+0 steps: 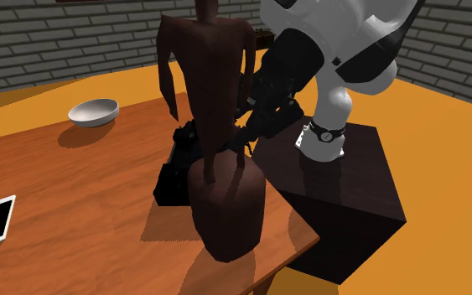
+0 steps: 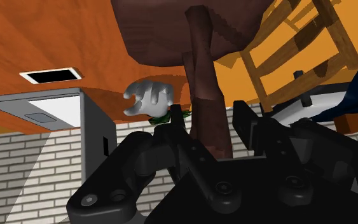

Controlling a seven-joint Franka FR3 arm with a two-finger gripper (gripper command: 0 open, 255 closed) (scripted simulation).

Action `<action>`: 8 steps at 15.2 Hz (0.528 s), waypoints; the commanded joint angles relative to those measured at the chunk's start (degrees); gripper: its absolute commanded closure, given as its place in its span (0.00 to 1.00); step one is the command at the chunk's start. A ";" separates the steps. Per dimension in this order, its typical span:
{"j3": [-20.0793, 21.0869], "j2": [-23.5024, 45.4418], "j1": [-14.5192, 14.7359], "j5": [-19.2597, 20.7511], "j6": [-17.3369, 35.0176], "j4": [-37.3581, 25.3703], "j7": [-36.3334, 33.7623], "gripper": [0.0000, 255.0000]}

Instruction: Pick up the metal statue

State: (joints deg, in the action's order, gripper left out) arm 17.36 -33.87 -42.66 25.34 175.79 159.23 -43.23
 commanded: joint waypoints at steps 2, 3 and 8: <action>-0.07 0.15 0.11 -0.06 -0.11 -0.06 0.03 1.00; -0.94 -0.22 1.12 -0.42 -1.12 -0.48 0.58 1.00; -4.39 -1.98 5.22 -2.18 -5.97 -2.75 3.14 1.00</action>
State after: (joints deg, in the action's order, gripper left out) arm 13.71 -35.80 -38.11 23.49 170.69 157.49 -40.74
